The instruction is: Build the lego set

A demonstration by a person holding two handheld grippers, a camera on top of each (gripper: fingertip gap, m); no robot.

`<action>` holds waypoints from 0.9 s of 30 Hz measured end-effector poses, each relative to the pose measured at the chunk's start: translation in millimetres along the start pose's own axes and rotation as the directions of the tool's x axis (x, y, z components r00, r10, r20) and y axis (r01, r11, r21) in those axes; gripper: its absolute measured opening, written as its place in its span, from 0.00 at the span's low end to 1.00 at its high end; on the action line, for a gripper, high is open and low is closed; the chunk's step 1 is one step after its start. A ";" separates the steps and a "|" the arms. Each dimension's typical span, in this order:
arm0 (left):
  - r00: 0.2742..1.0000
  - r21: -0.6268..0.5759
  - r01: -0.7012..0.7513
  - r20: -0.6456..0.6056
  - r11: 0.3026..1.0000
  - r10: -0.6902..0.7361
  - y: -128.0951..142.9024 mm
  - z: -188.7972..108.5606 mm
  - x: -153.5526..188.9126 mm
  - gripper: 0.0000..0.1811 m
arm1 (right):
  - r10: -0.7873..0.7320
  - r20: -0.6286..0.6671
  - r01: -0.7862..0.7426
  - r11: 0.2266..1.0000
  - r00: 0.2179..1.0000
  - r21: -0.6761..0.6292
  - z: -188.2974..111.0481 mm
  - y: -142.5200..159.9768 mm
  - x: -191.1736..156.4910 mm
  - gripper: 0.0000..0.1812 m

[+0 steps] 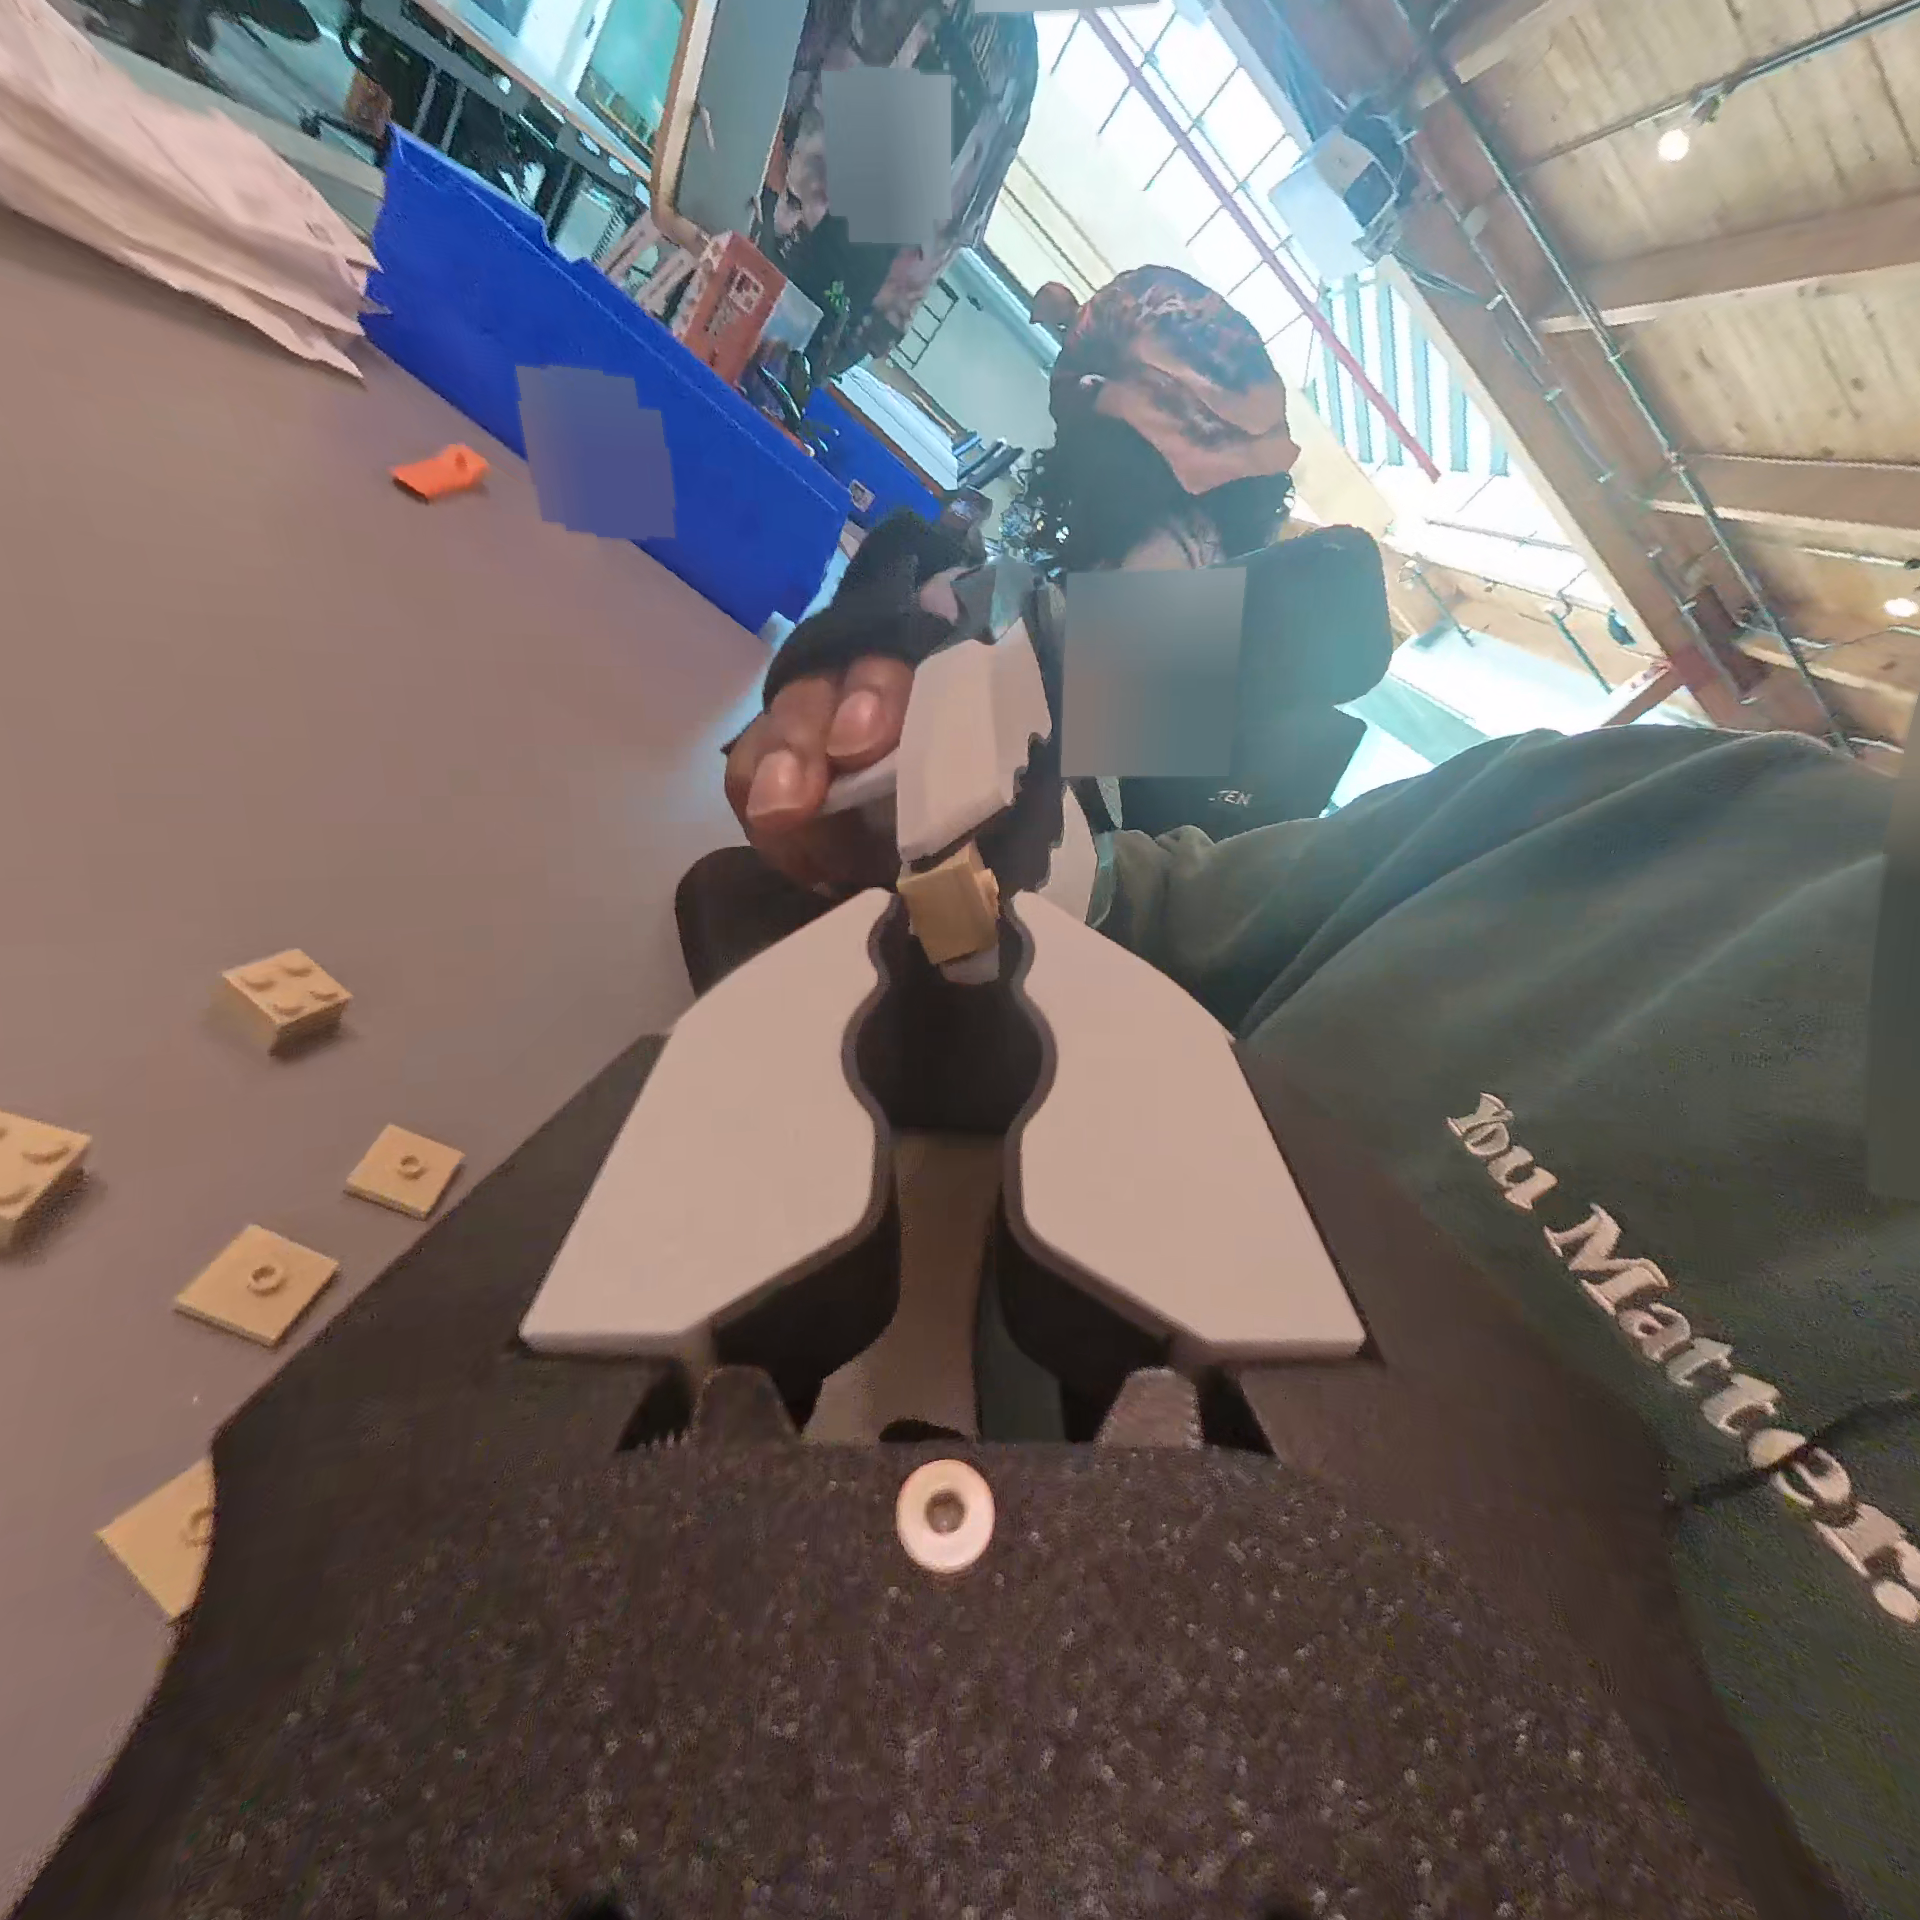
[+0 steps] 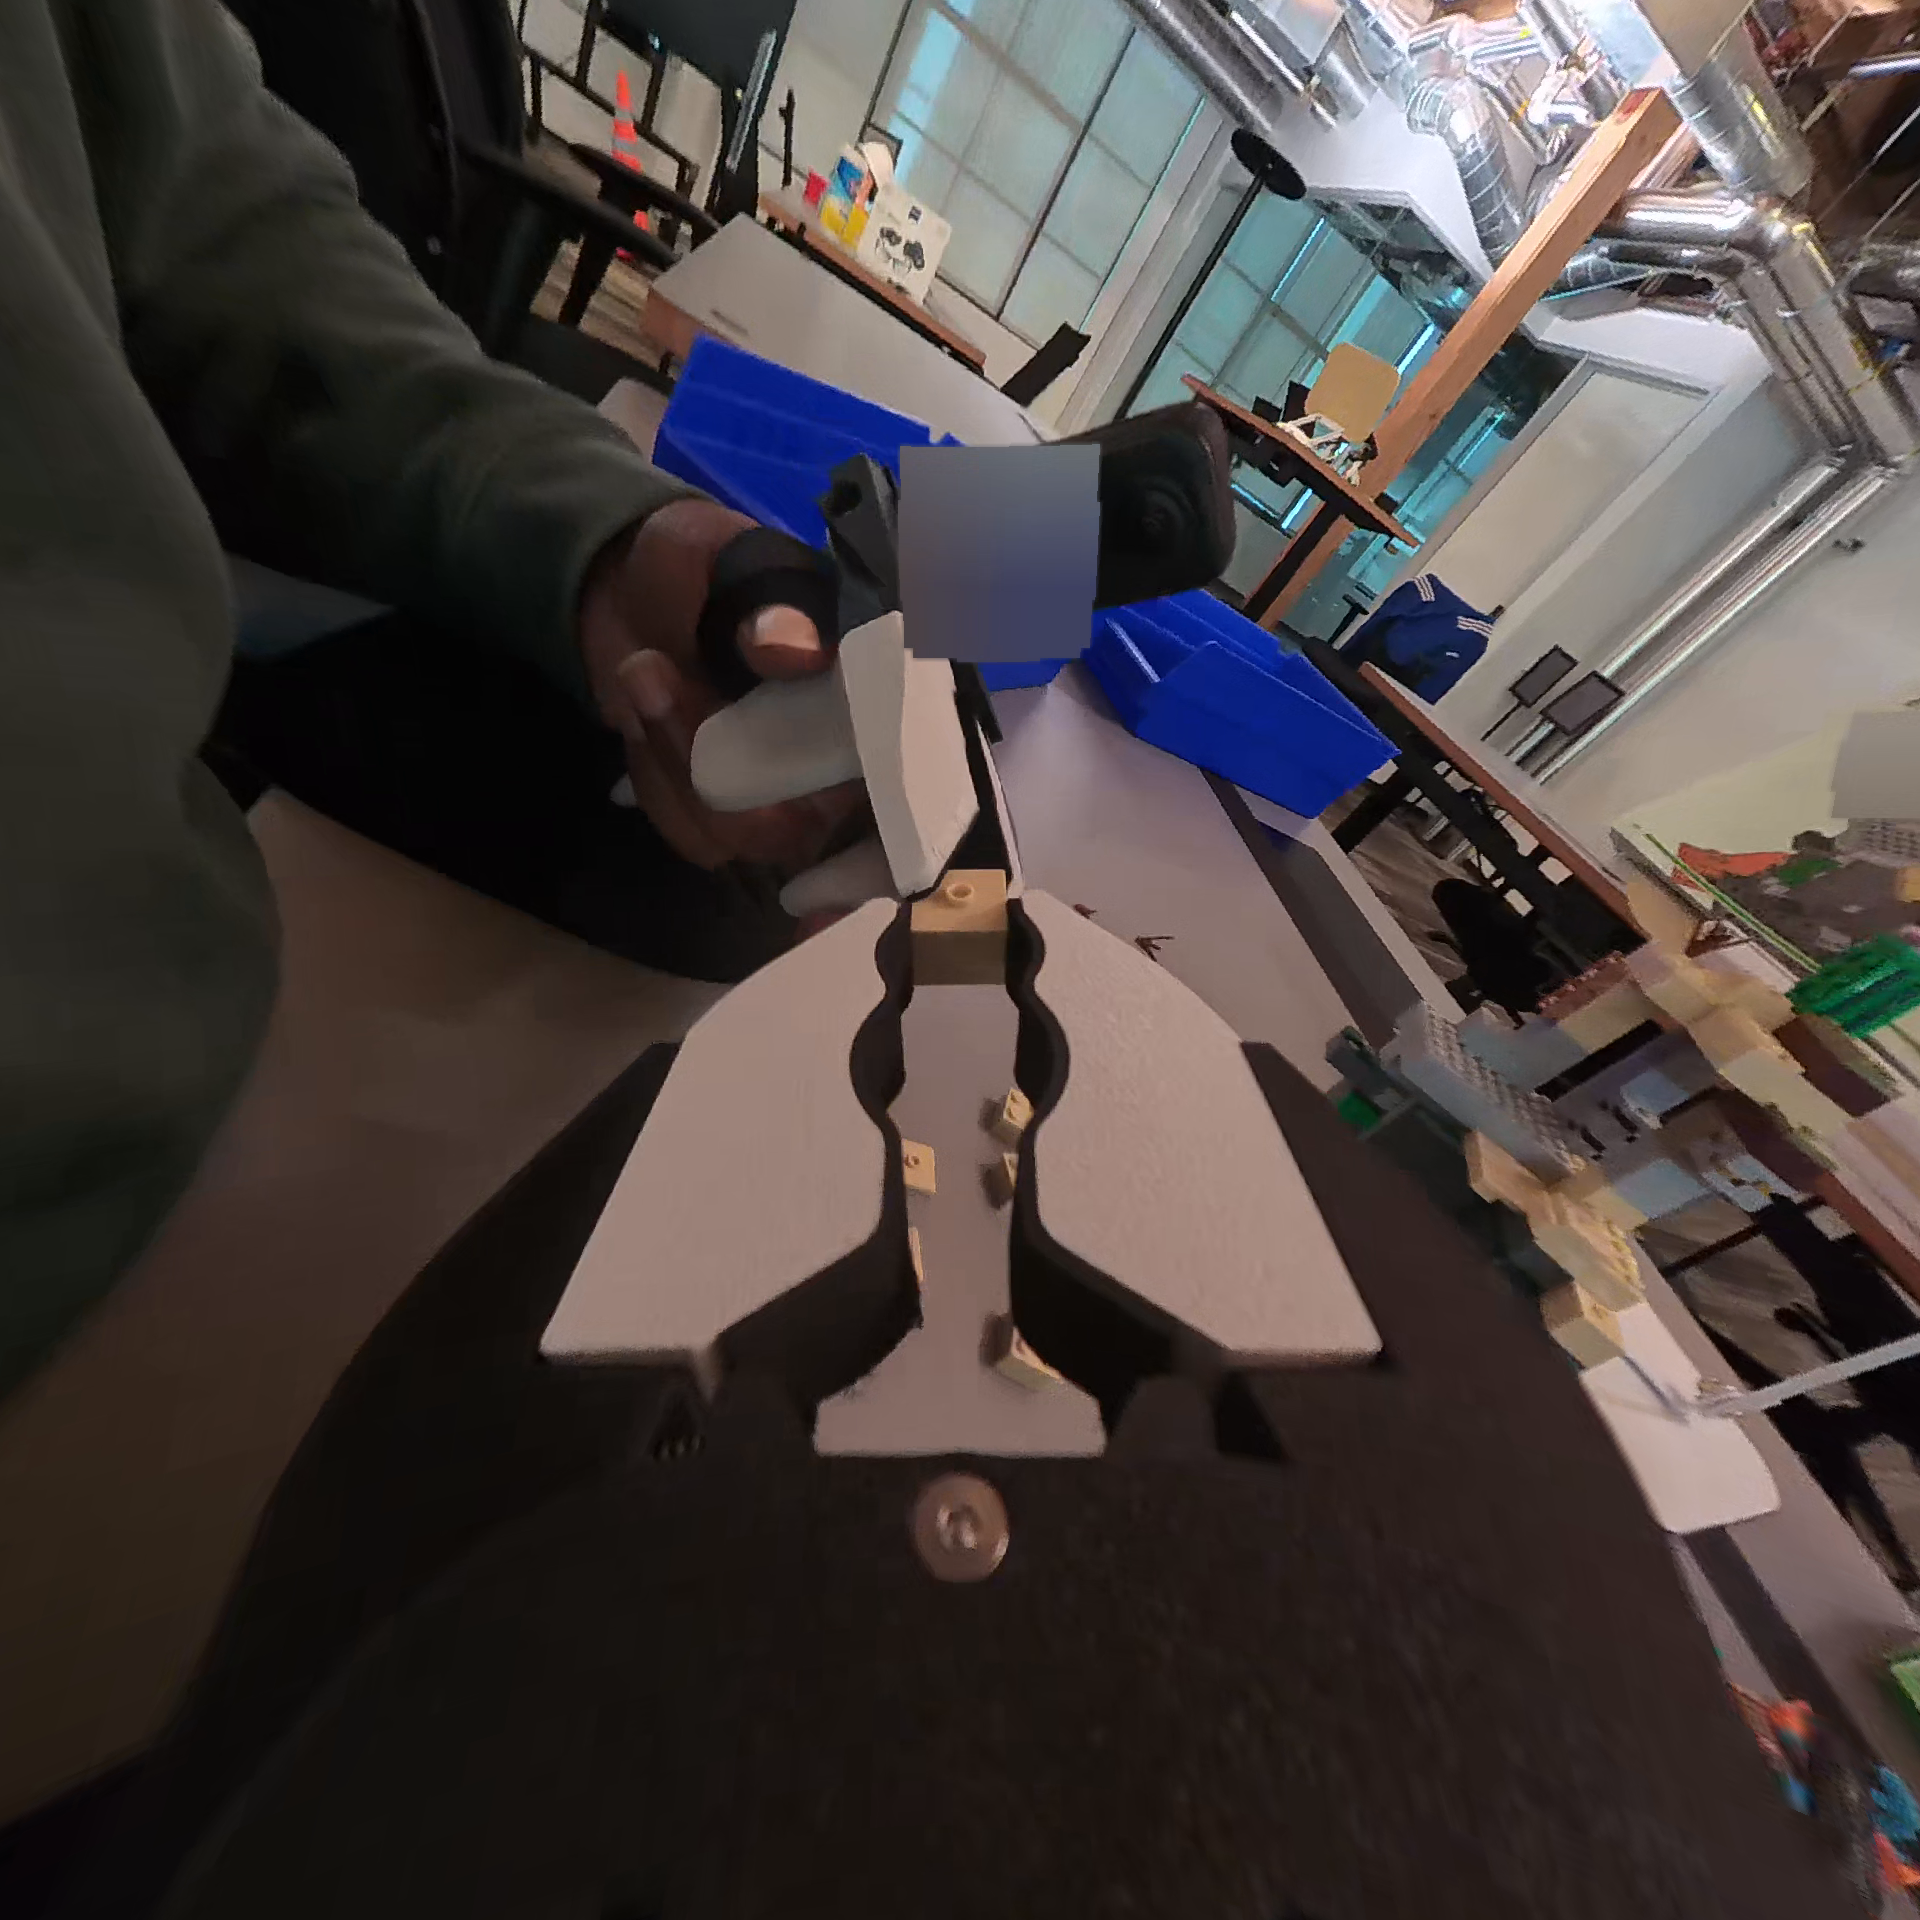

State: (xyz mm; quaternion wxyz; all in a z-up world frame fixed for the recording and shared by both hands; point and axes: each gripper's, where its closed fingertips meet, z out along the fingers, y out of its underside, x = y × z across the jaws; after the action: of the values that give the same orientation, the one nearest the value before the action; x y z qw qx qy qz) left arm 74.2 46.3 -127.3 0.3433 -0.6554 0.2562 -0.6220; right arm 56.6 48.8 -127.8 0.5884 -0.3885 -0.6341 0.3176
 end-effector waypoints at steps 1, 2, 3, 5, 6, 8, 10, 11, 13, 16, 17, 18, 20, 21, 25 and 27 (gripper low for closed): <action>1.000 -0.007 0.016 -0.005 1.000 -0.016 1.8 -0.1 -1.0 0.08 | -0.020 0.001 0.020 1.000 1.000 -0.016 0.3 2.0 -1.0 0.09; 1.000 -0.013 0.024 -0.003 1.000 -0.024 3.5 -0.2 -2.9 0.08 | -0.041 -0.002 0.041 0.999 0.999 -0.030 0.7 4.1 -1.7 0.09; 1.000 -0.019 0.023 -0.001 1.000 -0.023 5.1 -0.5 -4.2 0.08 | -0.057 -0.002 0.056 0.997 0.998 -0.043 1.2 5.7 -2.9 0.09; 0.999 -0.033 0.039 -0.001 0.999 -0.039 7.2 -1.2 -6.4 0.07 | -0.077 -0.010 0.076 0.995 0.997 -0.070 2.1 8.6 -3.5 0.10; 0.999 -0.034 0.042 -0.001 0.999 -0.042 7.3 -1.5 -7.1 0.07 | -0.088 -0.014 0.087 0.993 0.996 -0.080 2.4 9.6 -3.7 0.10; 0.999 -0.044 0.042 0.001 0.998 -0.042 8.1 -1.8 -8.3 0.07 | -0.096 -0.020 0.094 0.991 0.995 -0.099 2.5 11.3 -3.4 0.10; 0.999 -0.053 0.044 0.004 0.998 -0.044 8.5 -2.1 -9.2 0.07 | -0.104 -0.021 0.102 0.989 0.994 -0.104 1.7 10.7 -3.5 0.11; 0.999 -0.058 0.049 0.002 0.997 -0.048 9.1 -2.1 -9.2 0.07 | -0.114 -0.020 0.111 0.988 0.993 -0.104 1.1 9.8 -3.6 0.11; 0.997 -0.064 0.070 -0.004 0.995 -0.071 10.2 -1.9 -9.4 0.07 | -0.140 -0.010 0.138 0.985 0.990 -0.105 0.7 8.5 -5.2 0.11; 0.995 -0.065 0.099 -0.019 0.993 -0.100 10.9 -2.1 -9.6 0.07 | -0.174 0.003 0.174 0.978 0.985 -0.112 0.8 8.3 -7.5 0.10; 0.994 -0.068 0.103 -0.022 0.992 -0.104 11.7 -2.0 -9.6 0.07 | -0.165 0.015 0.165 0.980 0.986 -0.111 0.7 8.5 -8.4 0.09; 0.994 -0.071 0.107 -0.027 0.992 -0.109 12.5 -1.8 -9.1 0.07 | -0.145 0.028 0.148 0.984 0.989 -0.104 0.3 8.0 -9.1 0.09; 0.991 -0.076 0.120 -0.042 0.990 -0.124 13.1 -1.6 -7.4 0.07 | -0.111 0.051 0.115 0.989 0.993 -0.091 -0.1 7.3 -10.3 0.09; 0.991 -0.079 0.123 -0.045 0.989 -0.127 13.4 -1.6 -7.4 0.07 | -0.100 0.060 0.106 0.990 0.993 -0.091 0.0 7.6 -10.6 0.09; 0.986 -0.079 0.148 -0.062 0.986 -0.153 13.9 -2.1 -7.1 0.07 | -0.061 0.083 0.068 0.994 0.995 -0.081 0.2 8.1 -11.5 0.09; 0.985 -0.083 0.158 -0.061 0.984 -0.164 15.1 -2.2 -8.6 0.07 | -0.039 0.093 0.046 0.996 0.995 -0.080 0.5 10.2 -12.4 0.09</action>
State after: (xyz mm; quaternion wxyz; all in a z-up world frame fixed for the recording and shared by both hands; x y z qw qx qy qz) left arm 72.6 43.0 -144.4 0.2574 -0.6655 0.2377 -0.6590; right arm 57.3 43.1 -142.8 0.5491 -0.3839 -0.6809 0.2959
